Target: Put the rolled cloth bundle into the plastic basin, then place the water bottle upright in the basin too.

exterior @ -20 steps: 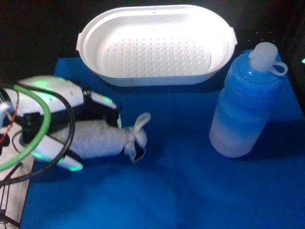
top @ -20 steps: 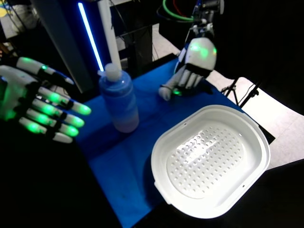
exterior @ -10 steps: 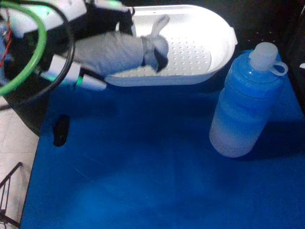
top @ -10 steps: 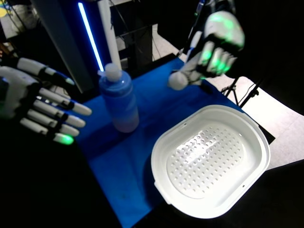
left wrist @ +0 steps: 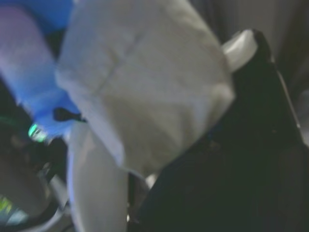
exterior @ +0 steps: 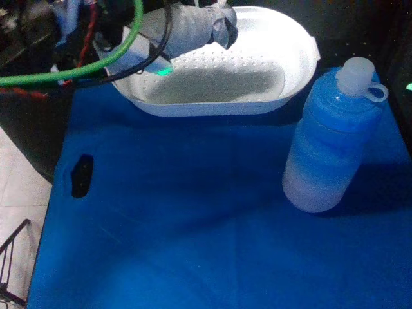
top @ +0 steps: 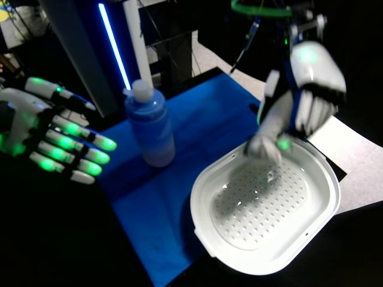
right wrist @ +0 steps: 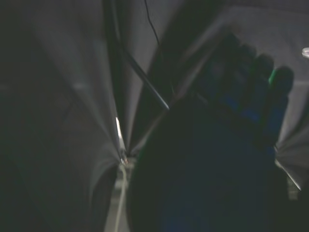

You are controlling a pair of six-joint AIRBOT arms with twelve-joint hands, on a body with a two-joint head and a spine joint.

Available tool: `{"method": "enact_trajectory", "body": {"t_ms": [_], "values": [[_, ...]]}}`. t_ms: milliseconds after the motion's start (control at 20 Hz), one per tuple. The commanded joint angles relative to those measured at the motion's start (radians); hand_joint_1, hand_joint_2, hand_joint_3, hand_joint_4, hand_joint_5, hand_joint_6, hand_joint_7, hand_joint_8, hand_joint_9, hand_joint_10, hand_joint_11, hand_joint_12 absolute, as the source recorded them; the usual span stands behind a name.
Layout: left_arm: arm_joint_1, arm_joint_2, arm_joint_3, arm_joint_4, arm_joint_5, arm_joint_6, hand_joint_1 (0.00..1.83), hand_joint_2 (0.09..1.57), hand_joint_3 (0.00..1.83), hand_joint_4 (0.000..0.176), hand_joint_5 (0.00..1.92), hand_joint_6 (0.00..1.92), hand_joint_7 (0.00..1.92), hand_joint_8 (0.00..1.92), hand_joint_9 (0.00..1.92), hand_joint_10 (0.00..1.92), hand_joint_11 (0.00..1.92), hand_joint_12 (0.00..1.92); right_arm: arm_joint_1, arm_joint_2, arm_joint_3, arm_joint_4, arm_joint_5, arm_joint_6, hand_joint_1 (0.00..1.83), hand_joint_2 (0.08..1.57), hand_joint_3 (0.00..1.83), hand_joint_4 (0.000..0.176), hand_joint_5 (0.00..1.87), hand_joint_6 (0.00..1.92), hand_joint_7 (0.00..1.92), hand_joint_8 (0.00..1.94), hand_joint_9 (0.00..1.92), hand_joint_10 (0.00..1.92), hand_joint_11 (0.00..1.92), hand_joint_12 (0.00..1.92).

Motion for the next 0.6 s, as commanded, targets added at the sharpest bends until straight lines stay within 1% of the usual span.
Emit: {"method": "enact_trajectory", "body": {"t_ms": [0, 50, 100, 150, 250, 300, 350, 400, 450, 550], "values": [[-0.019, -0.018, 0.030, -0.046, -0.100, 0.002, 1.77, 1.13, 0.00, 0.176, 0.78, 1.92, 1.00, 1.92, 1.24, 1.92, 1.39, 1.92, 0.005, -0.004, 0.007, 0.009, 0.123, 0.009, 0.07, 1.52, 0.00, 0.031, 0.25, 0.00, 0.25, 0.00, 0.19, 0.00, 0.00, 0.41], [-0.016, -0.048, 0.070, -0.078, -0.093, 0.002, 1.76, 1.13, 0.00, 0.176, 0.75, 1.92, 0.97, 1.92, 1.21, 1.92, 1.38, 1.92, 0.005, -0.009, 0.011, 0.008, 0.123, 0.013, 0.05, 1.52, 0.00, 0.034, 0.25, 0.00, 0.25, 0.00, 0.21, 0.01, 0.00, 0.50], [-0.014, -0.062, 0.090, -0.093, -0.086, 0.002, 1.77, 1.13, 0.00, 0.176, 0.71, 1.92, 0.91, 1.92, 1.15, 1.92, 1.35, 1.92, 0.005, -0.013, 0.015, 0.006, 0.123, 0.018, 0.06, 1.52, 0.00, 0.029, 0.24, 0.00, 0.24, 0.01, 0.22, 0.00, 0.00, 0.55], [-0.013, -0.067, 0.097, -0.099, -0.084, 0.002, 1.78, 1.13, 0.00, 0.176, 0.72, 1.92, 0.91, 1.92, 1.15, 1.92, 1.34, 1.92, 0.005, -0.014, 0.018, 0.004, 0.123, 0.023, 0.07, 1.52, 0.00, 0.030, 0.25, 0.00, 0.25, 0.00, 0.22, 0.00, 0.00, 0.53], [0.001, -0.080, 0.113, -0.145, -0.094, 0.009, 1.78, 1.13, 0.00, 0.176, 0.73, 1.92, 0.93, 1.92, 1.17, 1.92, 1.36, 1.92, 0.006, -0.018, 0.025, 0.004, 0.123, 0.034, 0.12, 1.53, 0.00, 0.011, 0.25, 0.00, 0.24, 0.00, 0.21, 0.00, 0.00, 0.45], [0.018, -0.087, 0.119, -0.189, -0.114, 0.016, 1.76, 1.14, 0.00, 0.176, 0.74, 1.92, 0.95, 1.92, 1.19, 1.92, 1.37, 1.92, 0.006, -0.021, 0.027, 0.004, 0.123, 0.035, 0.11, 1.52, 0.00, 0.016, 0.25, 0.00, 0.24, 0.00, 0.21, 0.00, 0.00, 0.48], [0.037, -0.095, 0.127, -0.226, -0.134, 0.016, 1.76, 1.14, 0.00, 0.176, 0.77, 1.92, 0.97, 1.92, 1.20, 1.92, 1.38, 1.92, 0.006, -0.022, 0.028, 0.003, 0.123, 0.035, 0.10, 1.53, 0.00, 0.013, 0.24, 0.00, 0.23, 0.00, 0.21, 0.00, 0.00, 0.50], [0.056, -0.111, 0.143, -0.269, -0.142, 0.016, 1.74, 1.13, 0.00, 0.176, 0.78, 1.92, 0.96, 1.92, 1.18, 1.92, 1.36, 1.92, 0.006, -0.024, 0.031, 0.001, 0.123, 0.036, 0.13, 1.55, 0.00, 0.000, 0.23, 0.00, 0.23, 0.00, 0.20, 0.00, 0.00, 0.45], [0.062, -0.120, 0.152, -0.279, -0.140, 0.016, 1.73, 1.13, 0.00, 0.176, 0.80, 1.92, 0.97, 1.92, 1.18, 1.92, 1.36, 1.92, 0.006, -0.024, 0.032, 0.001, 0.123, 0.036, 0.11, 1.55, 0.00, 0.000, 0.22, 0.00, 0.23, 0.00, 0.19, 0.00, 0.00, 0.39], [0.073, -0.144, 0.173, -0.281, -0.113, 0.016, 1.72, 1.13, 0.00, 0.176, 0.82, 1.92, 0.96, 1.92, 1.17, 1.92, 1.34, 1.92, 0.006, -0.024, 0.033, 0.000, 0.123, 0.037, 0.15, 1.57, 0.01, 0.000, 0.21, 0.00, 0.20, 0.00, 0.16, 0.00, 0.00, 0.32]]}}
